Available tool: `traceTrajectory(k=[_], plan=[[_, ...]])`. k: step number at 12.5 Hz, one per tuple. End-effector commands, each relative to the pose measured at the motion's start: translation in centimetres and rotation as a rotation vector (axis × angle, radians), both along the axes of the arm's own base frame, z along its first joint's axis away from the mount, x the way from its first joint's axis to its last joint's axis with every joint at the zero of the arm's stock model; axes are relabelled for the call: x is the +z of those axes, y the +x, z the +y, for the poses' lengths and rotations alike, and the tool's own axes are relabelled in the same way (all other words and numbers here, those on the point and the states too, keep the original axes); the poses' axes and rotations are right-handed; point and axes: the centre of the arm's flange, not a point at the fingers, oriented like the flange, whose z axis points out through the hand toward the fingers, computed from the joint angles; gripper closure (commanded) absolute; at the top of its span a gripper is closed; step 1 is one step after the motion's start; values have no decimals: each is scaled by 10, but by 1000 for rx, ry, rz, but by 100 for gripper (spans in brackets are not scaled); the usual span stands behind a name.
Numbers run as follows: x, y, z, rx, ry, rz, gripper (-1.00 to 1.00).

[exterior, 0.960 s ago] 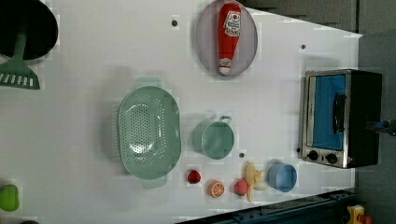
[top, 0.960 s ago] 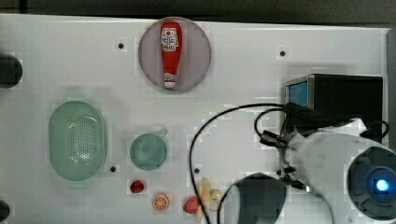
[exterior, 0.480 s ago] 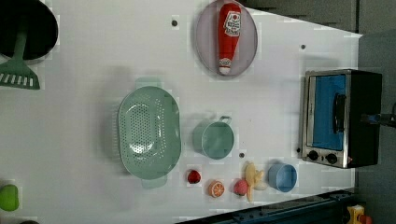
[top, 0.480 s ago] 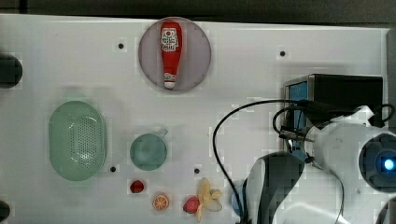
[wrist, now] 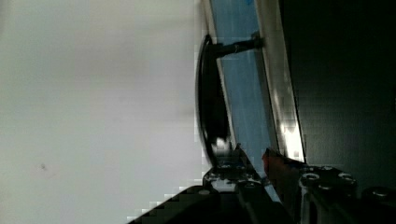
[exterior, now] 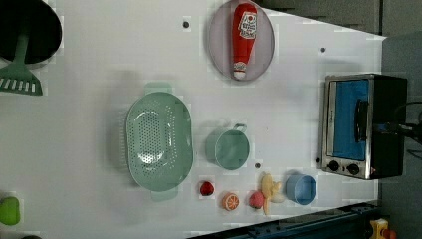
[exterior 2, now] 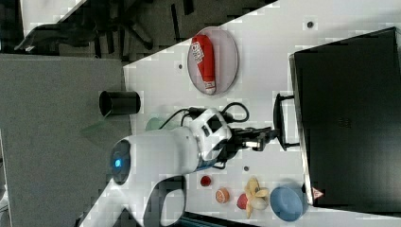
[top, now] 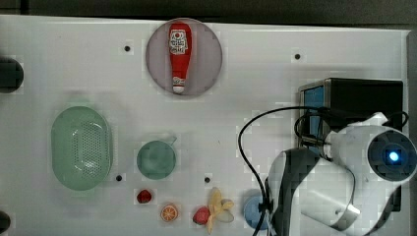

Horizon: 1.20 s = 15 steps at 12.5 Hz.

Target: Flap open oven.

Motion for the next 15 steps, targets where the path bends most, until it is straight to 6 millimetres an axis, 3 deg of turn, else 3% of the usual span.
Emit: traceTrajectory(k=[1, 6, 10, 15], plan=[[-10, 9, -3, 67, -22, -6, 65], [-49, 16, -5, 74, -41, 33, 65], [-57, 22, 8, 103, -40, 49, 65], [-73, 35, 54, 159, -87, 99, 65]])
